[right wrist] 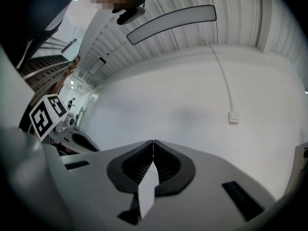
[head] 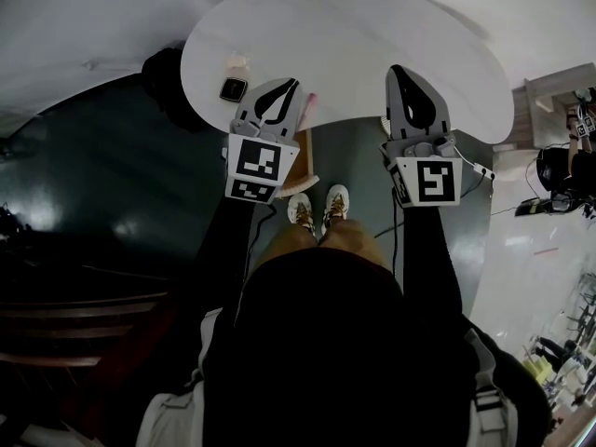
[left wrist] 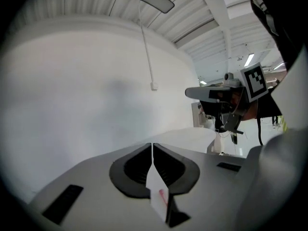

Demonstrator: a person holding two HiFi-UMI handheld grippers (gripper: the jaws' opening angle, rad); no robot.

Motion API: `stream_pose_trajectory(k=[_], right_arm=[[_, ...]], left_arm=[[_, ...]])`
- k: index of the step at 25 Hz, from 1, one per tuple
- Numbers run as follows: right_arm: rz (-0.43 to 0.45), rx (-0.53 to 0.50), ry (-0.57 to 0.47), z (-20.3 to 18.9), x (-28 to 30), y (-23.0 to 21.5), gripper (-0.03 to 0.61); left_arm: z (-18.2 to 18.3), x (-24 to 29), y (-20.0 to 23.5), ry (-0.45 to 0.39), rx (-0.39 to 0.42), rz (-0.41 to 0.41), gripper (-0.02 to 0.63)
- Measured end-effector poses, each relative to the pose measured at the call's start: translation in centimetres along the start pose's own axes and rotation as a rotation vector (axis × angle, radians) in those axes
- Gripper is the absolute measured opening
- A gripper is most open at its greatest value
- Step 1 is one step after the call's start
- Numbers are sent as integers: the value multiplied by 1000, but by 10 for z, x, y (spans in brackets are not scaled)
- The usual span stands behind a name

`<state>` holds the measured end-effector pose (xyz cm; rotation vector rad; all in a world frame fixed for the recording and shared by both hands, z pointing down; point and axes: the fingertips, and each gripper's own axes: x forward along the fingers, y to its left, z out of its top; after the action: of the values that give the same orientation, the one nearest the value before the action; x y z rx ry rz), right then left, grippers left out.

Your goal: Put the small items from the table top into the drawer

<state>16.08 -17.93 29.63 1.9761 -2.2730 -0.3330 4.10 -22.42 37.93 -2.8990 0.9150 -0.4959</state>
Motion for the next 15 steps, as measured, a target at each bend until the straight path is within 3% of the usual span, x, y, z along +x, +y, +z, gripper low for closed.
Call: stream_pose_trajectory(k=[3, 5, 6, 15], right_arm=[[0, 6, 12, -6, -2, -5, 26], [0, 10, 21, -11, -3, -10, 26], [0, 12, 26, -14, -4, -11, 26], [-10, 22, 74, -35, -7, -29, 26]], left_arm=[[-33, 18, -11, 92, -50, -48, 27], [-59, 31, -17, 152, -85, -69, 108], [-74, 37, -19, 185, -97, -76, 116], [-178, 74, -39, 445, -160, -95, 129]])
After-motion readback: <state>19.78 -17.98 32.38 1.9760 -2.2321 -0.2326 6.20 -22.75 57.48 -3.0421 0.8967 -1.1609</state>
